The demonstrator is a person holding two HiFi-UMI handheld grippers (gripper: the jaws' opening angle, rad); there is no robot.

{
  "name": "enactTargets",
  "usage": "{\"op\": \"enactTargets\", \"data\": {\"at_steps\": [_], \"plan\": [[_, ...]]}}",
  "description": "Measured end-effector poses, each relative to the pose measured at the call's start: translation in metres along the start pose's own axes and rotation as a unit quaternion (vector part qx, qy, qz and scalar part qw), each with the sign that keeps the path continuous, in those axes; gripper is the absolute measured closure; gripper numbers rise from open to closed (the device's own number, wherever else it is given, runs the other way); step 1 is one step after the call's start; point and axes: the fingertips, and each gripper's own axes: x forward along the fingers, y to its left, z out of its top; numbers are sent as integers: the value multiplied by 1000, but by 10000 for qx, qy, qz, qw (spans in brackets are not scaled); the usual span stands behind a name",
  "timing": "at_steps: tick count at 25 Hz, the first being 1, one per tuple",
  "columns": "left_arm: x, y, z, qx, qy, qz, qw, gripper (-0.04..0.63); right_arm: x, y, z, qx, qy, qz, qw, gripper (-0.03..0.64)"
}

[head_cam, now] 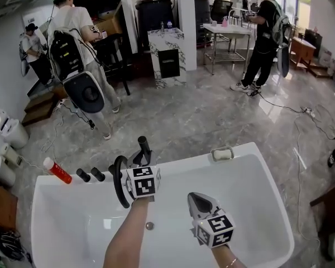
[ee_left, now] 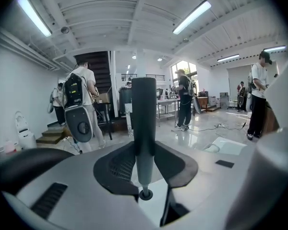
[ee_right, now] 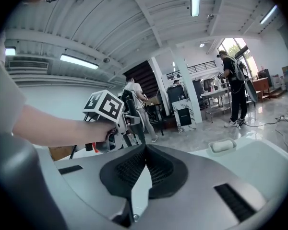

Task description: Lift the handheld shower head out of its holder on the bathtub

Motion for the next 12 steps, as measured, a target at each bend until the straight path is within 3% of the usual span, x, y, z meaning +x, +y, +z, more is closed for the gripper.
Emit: {"op": "enactTargets", "data": {"at_steps": [12], "plan": [[-88,-11,92,89,-414,-65,9991,459,-51,41,80,-176,-334,59,9993,611]]}}
